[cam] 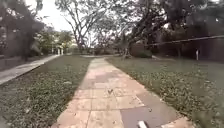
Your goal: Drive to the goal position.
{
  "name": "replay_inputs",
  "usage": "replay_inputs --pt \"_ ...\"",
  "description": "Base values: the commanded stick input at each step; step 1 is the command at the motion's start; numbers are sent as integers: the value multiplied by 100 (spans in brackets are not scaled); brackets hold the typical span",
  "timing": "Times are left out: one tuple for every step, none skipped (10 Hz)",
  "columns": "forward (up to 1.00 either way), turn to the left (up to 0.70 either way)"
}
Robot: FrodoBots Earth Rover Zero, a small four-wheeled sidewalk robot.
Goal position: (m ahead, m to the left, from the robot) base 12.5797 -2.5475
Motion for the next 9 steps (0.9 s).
replay_inputs --pt "100 0" --pt "100 0" --pt "100 0" --pt "100 1" --pt "100 2" --pt "100 0" --pt "100 0" --pt "100 1" --pt "100 1"
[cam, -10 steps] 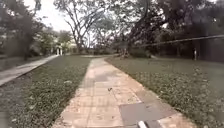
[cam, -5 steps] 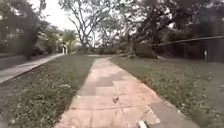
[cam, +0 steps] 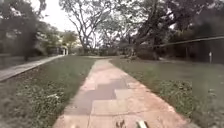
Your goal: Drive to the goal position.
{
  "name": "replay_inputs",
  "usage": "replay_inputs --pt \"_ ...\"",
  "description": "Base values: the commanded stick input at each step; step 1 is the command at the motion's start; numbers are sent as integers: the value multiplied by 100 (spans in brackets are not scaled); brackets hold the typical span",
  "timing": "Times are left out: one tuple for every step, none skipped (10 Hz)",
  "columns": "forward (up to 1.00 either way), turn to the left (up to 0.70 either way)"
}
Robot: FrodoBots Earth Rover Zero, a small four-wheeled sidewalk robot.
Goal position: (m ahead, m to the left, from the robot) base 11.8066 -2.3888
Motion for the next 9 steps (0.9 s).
replay_inputs --pt "100 1" --pt "100 2" --pt "100 2" --pt "100 2" --pt "100 2" --pt "100 11" --pt "100 29" --pt "100 32" --pt "100 0"
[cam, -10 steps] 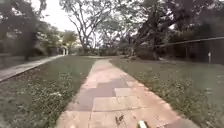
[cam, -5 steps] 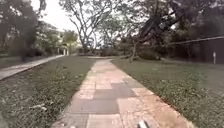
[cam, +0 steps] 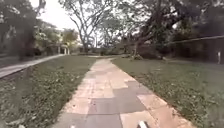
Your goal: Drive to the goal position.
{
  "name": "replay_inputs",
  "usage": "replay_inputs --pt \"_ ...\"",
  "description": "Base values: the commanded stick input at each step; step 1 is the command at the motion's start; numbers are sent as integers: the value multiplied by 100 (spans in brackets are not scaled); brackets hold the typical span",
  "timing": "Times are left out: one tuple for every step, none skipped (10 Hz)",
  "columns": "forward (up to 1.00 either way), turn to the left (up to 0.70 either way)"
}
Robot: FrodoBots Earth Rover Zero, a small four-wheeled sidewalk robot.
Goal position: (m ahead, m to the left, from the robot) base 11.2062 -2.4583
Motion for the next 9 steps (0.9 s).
replay_inputs --pt "100 0" --pt "100 0" --pt "100 0" --pt "100 0" --pt "100 0" --pt "100 0" --pt "100 0" --pt "100 0" --pt "100 0"
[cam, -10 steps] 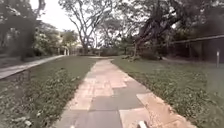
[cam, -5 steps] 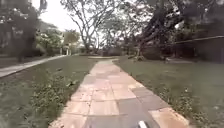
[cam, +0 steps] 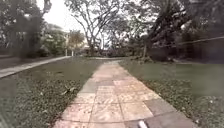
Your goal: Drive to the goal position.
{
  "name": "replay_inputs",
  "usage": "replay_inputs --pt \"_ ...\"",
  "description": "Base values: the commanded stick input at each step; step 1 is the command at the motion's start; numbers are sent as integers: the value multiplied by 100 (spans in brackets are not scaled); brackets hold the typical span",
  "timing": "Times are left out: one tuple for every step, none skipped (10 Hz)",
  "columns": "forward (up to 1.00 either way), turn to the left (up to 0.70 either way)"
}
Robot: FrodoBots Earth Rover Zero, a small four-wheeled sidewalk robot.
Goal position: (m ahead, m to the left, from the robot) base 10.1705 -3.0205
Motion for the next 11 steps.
replay_inputs --pt "100 0" --pt "100 0" --pt "100 -34" --pt "100 -36" --pt "100 -17" --pt "100 0" --pt "100 0" --pt "100 0" --pt "100 0" --pt "100 0" --pt "100 -2"
